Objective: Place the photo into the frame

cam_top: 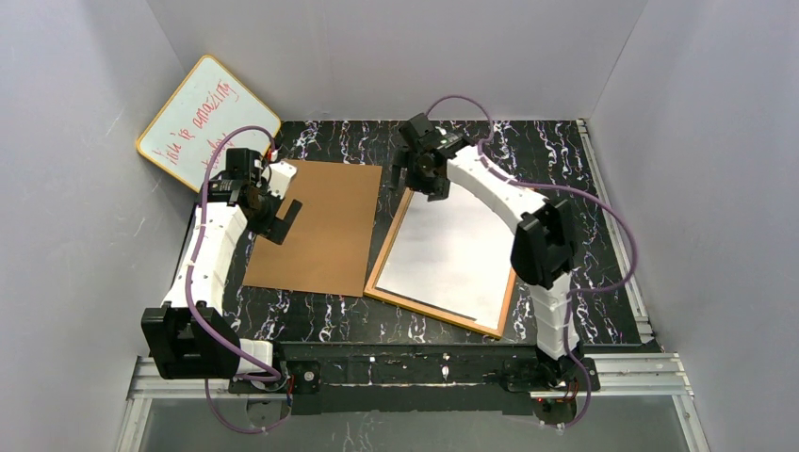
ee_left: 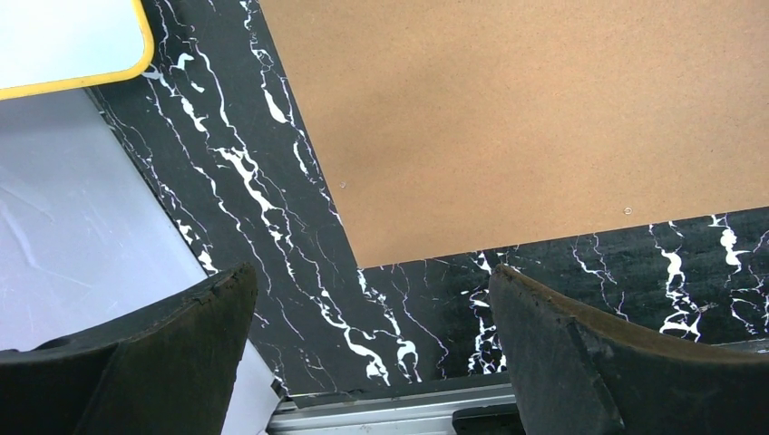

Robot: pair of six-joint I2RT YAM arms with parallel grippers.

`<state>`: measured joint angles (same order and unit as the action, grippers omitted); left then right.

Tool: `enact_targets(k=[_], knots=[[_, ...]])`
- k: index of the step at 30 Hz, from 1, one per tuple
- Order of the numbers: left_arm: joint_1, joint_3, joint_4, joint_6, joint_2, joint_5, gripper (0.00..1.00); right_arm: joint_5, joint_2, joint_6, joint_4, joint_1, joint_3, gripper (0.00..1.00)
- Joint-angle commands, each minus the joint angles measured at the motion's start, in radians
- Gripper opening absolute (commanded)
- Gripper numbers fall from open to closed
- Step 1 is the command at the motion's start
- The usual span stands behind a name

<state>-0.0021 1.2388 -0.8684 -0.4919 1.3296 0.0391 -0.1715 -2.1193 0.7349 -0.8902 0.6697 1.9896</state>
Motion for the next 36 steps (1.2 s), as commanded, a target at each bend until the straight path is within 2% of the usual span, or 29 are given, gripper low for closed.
enact_targets(k=[1, 5, 7, 11, 17, 21, 24, 30, 36], knots=[[0.001, 0.035, -0.029, 0.024, -0.029, -0.027, 0.98, 0.03, 0.156, -0.045, 0.077, 0.003, -0.042, 0.99], [0.001, 0.021, -0.028, 0.02, -0.03, -0.066, 0.98, 0.036, 0.24, -0.035, 0.052, 0.021, -0.121, 0.99], [0.001, 0.017, -0.03, 0.028, -0.03, -0.117, 0.98, 0.021, 0.313, -0.021, 0.07, 0.06, -0.23, 0.98], [-0.042, 0.005, -0.034, 0.088, -0.026, -0.225, 0.98, 0.006, 0.491, 0.066, 0.131, 0.186, -0.525, 0.81], [-0.235, -0.087, 0.006, 0.142, -0.056, -0.185, 0.98, 0.019, 0.757, 0.292, 0.217, 0.363, -0.895, 0.47], [-0.294, -0.159, 0.032, 0.157, -0.063, -0.17, 0.98, -0.011, 0.886, 0.415, 0.258, 0.449, -1.061, 0.28], [-0.343, -0.18, 0.059, 0.179, -0.057, -0.16, 0.98, -0.016, 0.927, 0.455, 0.293, 0.469, -1.133, 0.18], [-0.443, -0.175, 0.091, 0.229, -0.016, -0.185, 0.98, -0.024, 0.877, 0.466, 0.307, 0.491, -1.143, 0.17], [-0.452, -0.179, 0.094, 0.243, -0.014, -0.188, 0.98, -0.071, 0.867, 0.452, 0.32, 0.496, -1.143, 0.18]])
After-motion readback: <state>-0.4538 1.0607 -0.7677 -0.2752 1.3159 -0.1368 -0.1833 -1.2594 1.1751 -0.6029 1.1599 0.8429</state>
